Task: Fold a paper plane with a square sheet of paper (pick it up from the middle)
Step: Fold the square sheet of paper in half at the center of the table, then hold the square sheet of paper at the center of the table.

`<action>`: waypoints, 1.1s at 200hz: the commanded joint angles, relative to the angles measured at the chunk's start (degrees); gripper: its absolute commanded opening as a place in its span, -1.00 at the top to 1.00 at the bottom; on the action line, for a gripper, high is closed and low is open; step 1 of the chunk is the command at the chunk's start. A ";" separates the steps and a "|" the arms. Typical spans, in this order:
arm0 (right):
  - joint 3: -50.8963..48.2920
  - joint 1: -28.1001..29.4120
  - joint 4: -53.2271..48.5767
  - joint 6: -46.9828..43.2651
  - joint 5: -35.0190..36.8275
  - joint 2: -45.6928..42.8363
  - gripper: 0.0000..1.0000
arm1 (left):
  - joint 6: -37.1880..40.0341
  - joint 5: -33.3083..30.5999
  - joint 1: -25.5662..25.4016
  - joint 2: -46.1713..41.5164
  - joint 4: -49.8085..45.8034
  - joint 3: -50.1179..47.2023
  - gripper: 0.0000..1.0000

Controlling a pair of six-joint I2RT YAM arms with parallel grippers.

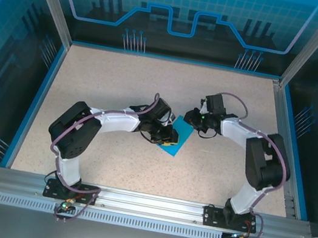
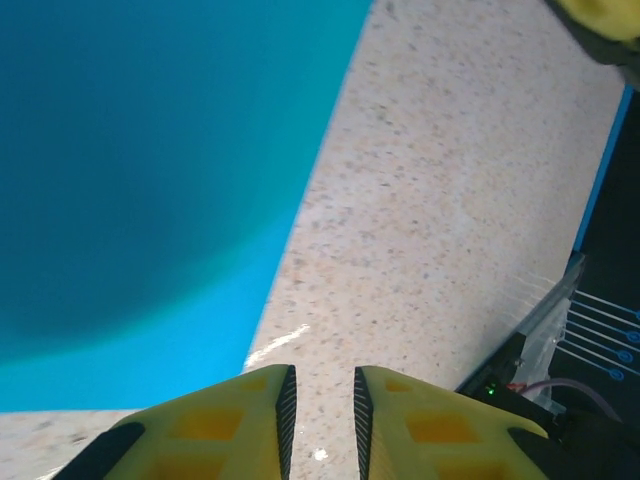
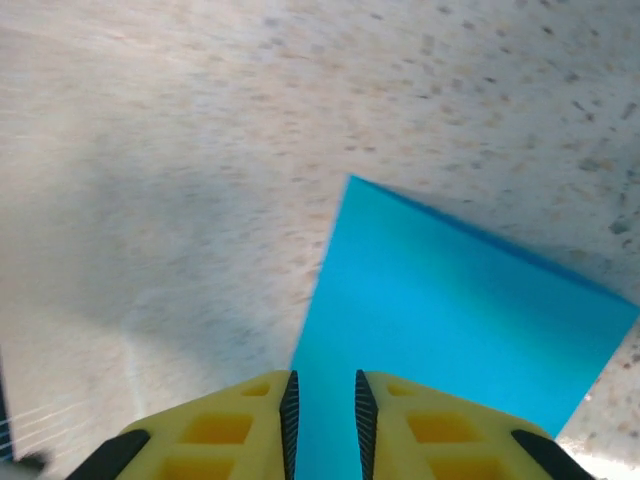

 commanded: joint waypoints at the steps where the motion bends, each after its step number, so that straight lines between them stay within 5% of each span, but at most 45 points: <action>1: -4.44 -2.25 1.49 -2.52 -5.49 -4.58 0.58 | -1.84 1.28 -1.57 2.85 2.27 3.27 0.55; 67: -9.96 -3.64 1.10 -7.17 -12.55 -3.48 0.91 | -3.37 -2.53 -2.59 9.33 4.15 5.43 0.86; 220: -7.56 -1.03 1.03 -7.75 -10.49 5.24 0.95 | -4.98 -3.70 -1.78 11.62 10.29 3.40 0.96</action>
